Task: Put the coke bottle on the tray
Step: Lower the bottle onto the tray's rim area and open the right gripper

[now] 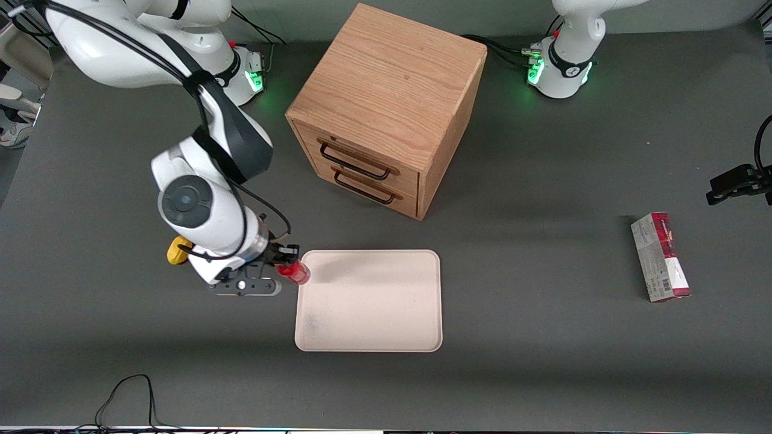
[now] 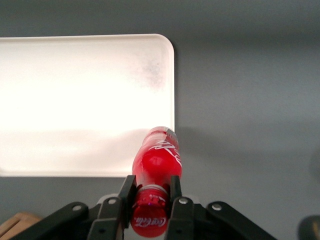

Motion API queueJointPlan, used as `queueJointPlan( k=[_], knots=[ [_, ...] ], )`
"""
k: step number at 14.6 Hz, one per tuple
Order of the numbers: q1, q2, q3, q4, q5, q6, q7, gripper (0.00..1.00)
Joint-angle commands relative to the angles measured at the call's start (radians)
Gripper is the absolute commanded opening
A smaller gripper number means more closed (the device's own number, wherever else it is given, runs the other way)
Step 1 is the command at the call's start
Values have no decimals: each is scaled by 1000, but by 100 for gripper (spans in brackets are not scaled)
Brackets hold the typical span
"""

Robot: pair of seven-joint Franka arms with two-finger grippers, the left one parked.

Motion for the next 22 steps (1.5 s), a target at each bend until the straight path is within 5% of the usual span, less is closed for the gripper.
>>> queueJointPlan(
  k=[1,11,13,14,15,22],
  knots=[
    [18,38,12,-7,-96,49,84,4],
    [12,121,17,28,-156,171,79,14],
    [10,121,17,25,-156,172,79,41],
    [12,122,17,25,-159,174,79,88],
    [12,122,15,25,-161,180,83,100],
    [-1,47,13,71,-130,67,70,100]
  ],
)
